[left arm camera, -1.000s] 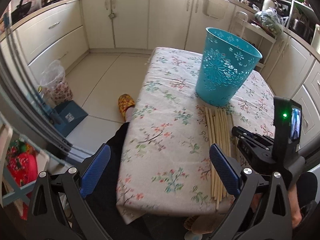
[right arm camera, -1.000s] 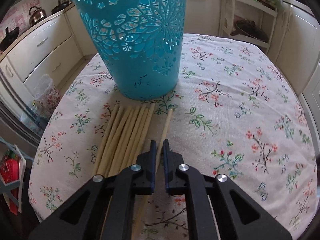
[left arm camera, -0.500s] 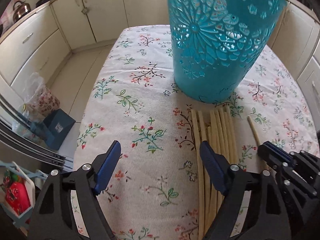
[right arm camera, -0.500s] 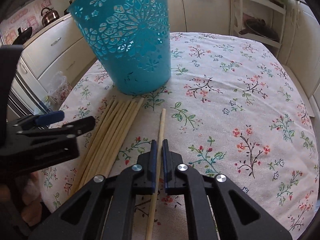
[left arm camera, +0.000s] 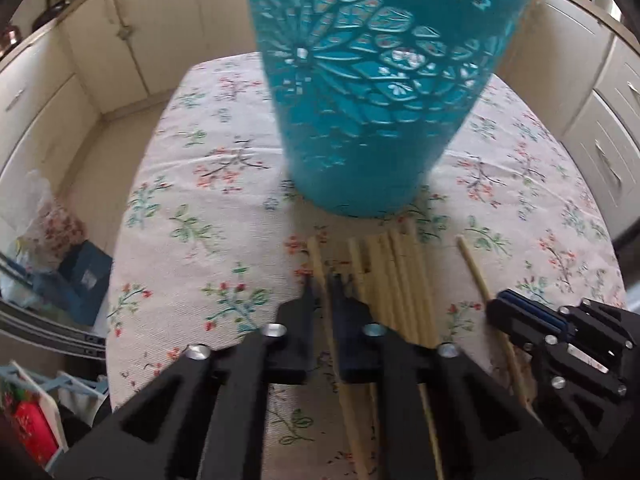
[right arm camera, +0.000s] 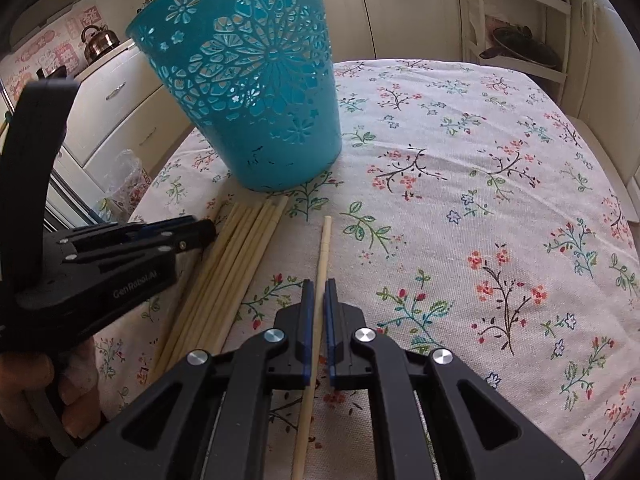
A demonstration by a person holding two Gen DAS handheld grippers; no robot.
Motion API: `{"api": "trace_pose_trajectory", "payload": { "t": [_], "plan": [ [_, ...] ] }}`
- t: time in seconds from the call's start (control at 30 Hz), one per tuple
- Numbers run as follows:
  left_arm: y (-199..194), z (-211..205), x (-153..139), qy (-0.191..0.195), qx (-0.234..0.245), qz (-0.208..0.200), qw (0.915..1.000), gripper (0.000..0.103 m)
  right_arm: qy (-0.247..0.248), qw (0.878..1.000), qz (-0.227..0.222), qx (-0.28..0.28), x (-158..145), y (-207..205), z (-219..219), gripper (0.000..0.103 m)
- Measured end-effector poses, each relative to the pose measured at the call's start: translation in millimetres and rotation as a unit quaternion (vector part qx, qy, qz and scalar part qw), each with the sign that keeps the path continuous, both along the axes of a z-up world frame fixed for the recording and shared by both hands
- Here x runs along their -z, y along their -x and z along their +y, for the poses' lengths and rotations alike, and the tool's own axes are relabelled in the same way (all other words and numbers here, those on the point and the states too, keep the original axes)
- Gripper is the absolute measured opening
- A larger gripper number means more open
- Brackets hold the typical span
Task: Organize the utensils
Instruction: 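Grasp a single wooden stick with the right tool while the left tool grasps another stick, then lift the stick with the left tool and drop it into the teal basket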
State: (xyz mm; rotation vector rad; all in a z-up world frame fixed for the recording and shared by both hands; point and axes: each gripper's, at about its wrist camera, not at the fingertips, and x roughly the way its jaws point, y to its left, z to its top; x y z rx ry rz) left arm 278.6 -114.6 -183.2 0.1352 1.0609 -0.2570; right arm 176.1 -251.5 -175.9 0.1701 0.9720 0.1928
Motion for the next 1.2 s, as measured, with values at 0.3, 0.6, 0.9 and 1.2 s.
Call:
{"api": "trace_pose_trajectory", "payload": {
  "t": [0.3,0.6,0.9,1.2],
  "plan": [
    [3,70,-69,0.111,-0.037,-0.061,0.9913,0.005,0.000,1.000,-0.004,0.003,1,1,0,0.006],
    [-6,78,-211,0.218,-0.030,-0.265,0.9390,0.005,-0.004,1.000,-0.007,0.005,1,0,-1,0.006],
    [-78,18,-213,0.215,-0.093,-0.333,0.9134,0.005,-0.014,1.000,-0.011,0.005,3,-1,-3,0.006],
    [-100,6,-173,0.181,-0.095,-0.303,0.9307,0.005,-0.020,1.000,-0.010,0.003,3,-4,-4,0.006]
  ]
}}
